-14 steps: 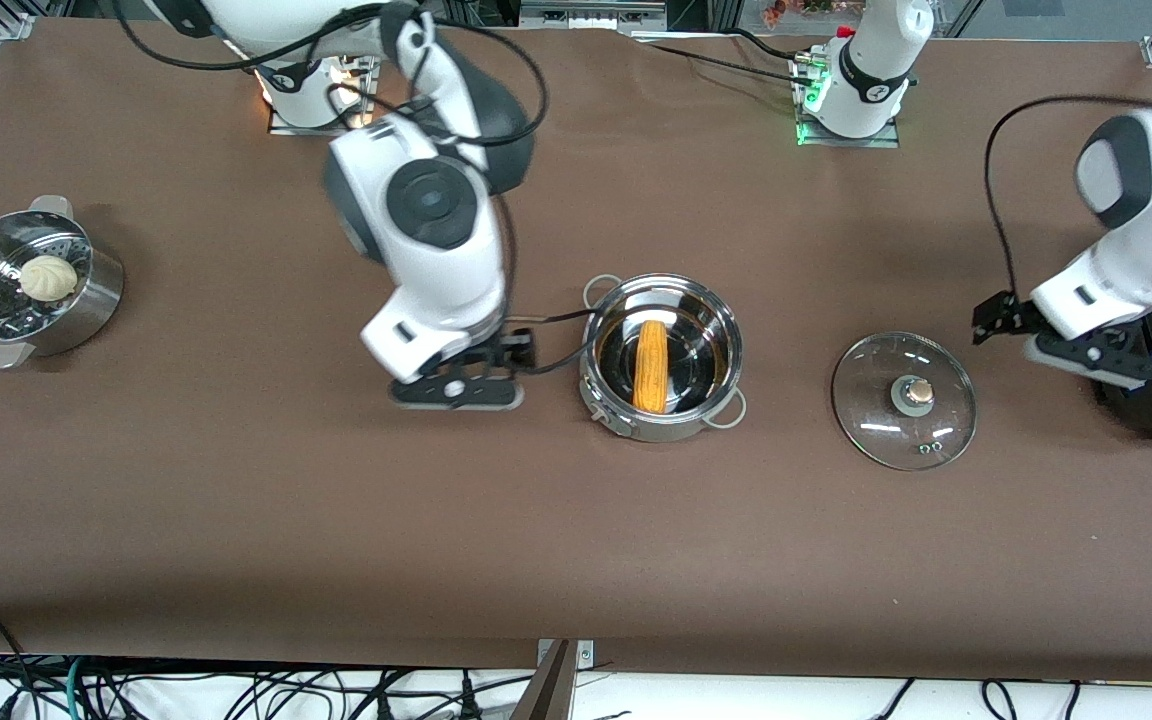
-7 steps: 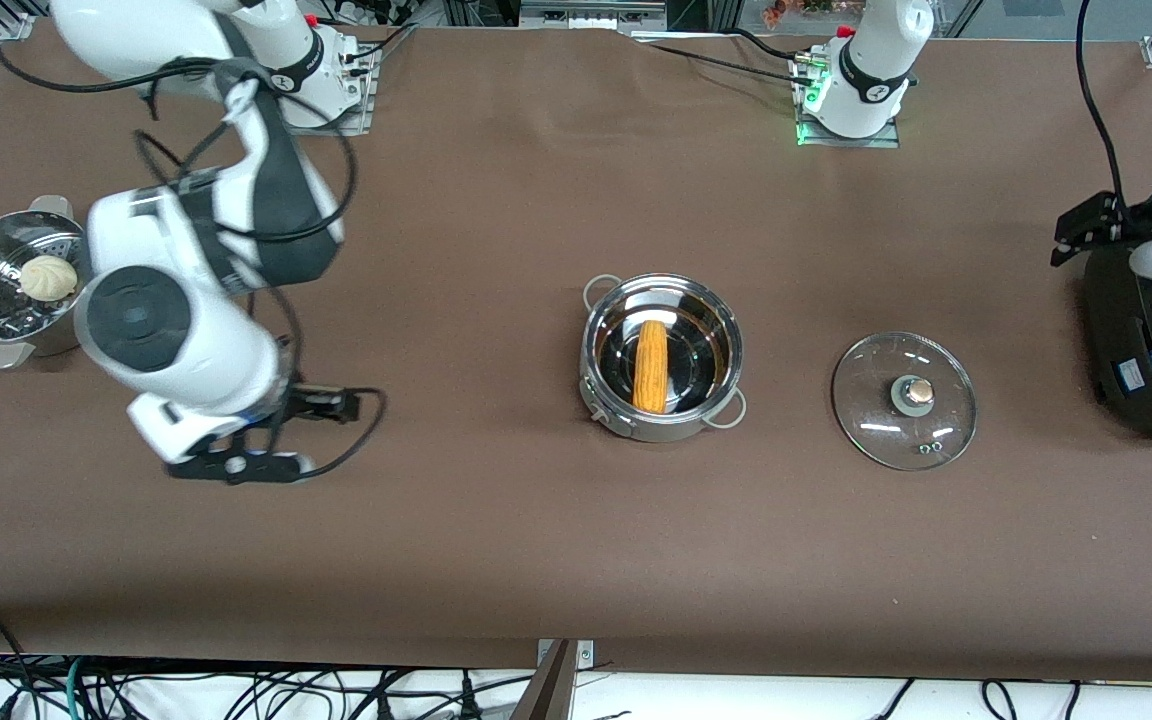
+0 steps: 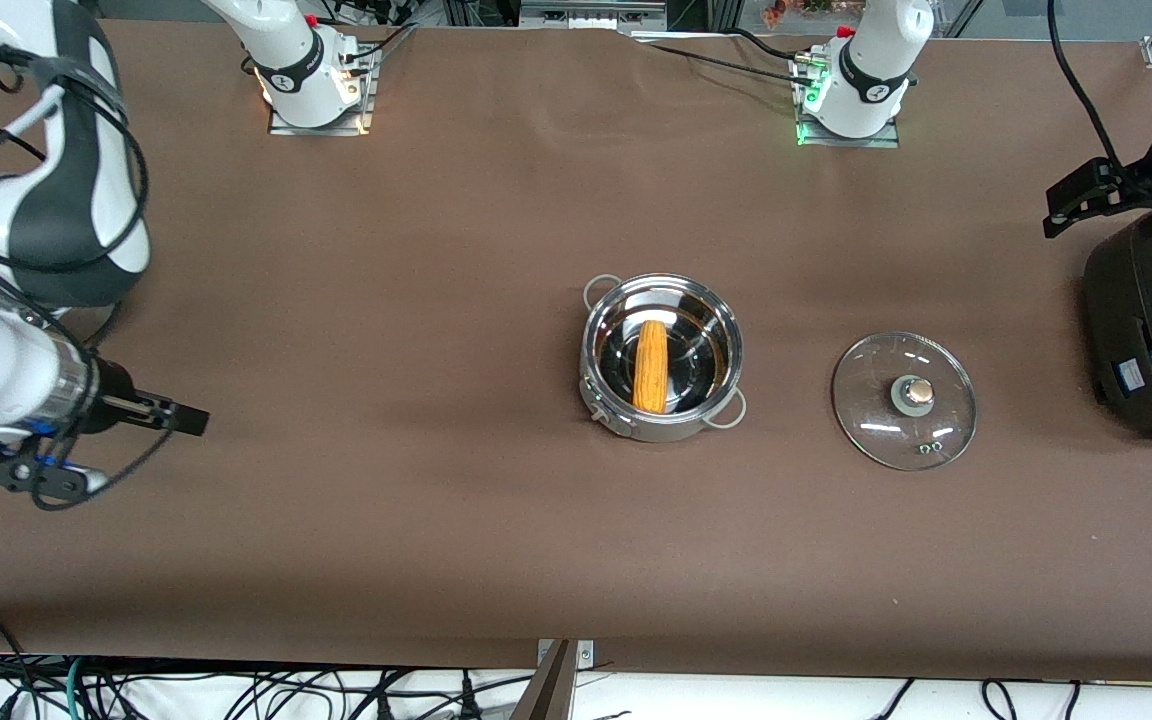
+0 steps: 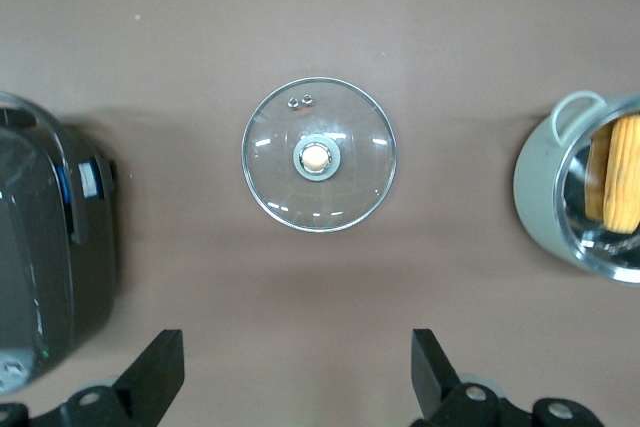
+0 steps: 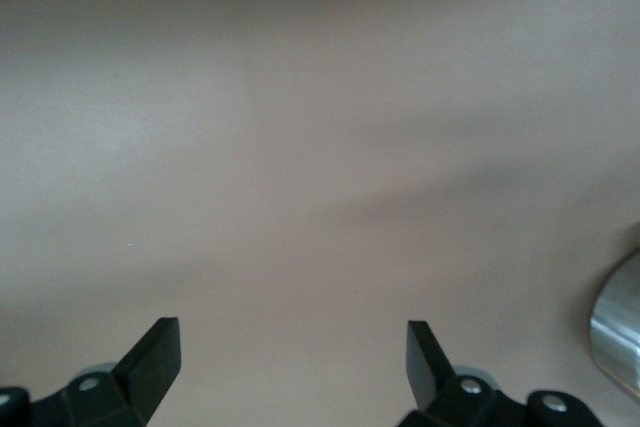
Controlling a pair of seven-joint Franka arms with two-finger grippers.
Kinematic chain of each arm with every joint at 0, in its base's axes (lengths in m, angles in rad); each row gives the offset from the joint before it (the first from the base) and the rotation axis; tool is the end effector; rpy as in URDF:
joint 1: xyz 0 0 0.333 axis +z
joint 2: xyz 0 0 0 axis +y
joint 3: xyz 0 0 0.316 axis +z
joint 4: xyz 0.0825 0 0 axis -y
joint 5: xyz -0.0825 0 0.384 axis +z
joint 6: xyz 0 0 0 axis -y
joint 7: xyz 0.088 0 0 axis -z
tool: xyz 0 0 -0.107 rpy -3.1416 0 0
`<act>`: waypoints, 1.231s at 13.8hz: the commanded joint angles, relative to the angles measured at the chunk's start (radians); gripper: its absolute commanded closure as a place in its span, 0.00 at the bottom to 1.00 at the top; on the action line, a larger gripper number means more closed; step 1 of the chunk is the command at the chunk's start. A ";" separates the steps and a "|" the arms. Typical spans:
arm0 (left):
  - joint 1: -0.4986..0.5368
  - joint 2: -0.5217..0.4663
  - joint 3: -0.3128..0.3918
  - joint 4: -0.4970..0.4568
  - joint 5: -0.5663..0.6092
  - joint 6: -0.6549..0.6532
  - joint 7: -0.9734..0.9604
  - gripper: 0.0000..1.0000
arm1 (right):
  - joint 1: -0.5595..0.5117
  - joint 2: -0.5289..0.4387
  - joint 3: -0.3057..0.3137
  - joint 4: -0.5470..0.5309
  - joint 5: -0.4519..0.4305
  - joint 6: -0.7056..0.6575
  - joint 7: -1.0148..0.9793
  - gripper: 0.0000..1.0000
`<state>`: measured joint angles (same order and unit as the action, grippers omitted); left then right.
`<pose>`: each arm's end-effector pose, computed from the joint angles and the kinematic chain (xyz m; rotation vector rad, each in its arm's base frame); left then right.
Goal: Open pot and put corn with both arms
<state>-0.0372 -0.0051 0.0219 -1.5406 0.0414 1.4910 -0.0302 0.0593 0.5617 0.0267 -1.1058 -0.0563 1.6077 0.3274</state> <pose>0.5449 -0.0036 0.6347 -3.0985 -0.0268 0.0675 0.7080 0.0500 0.4897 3.0650 -0.3716 -0.0769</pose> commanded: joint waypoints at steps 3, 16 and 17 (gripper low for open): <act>0.016 0.005 -0.019 0.013 0.022 -0.018 -0.065 0.00 | -0.121 -0.308 0.015 -0.357 0.058 0.086 -0.062 0.00; 0.014 0.011 -0.022 0.022 0.022 -0.018 -0.071 0.00 | -0.113 -0.657 -0.021 -0.647 0.072 0.006 -0.274 0.00; 0.014 0.011 -0.020 0.022 0.022 -0.020 -0.073 0.00 | -0.119 -0.663 -0.021 -0.664 0.070 0.006 -0.280 0.00</act>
<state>-0.0300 -0.0029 0.0091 -1.5408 0.0414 1.4878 -0.0942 -0.0469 -0.0524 0.0085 -1.6978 0.0036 1.6086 0.0715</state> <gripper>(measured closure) 0.000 0.000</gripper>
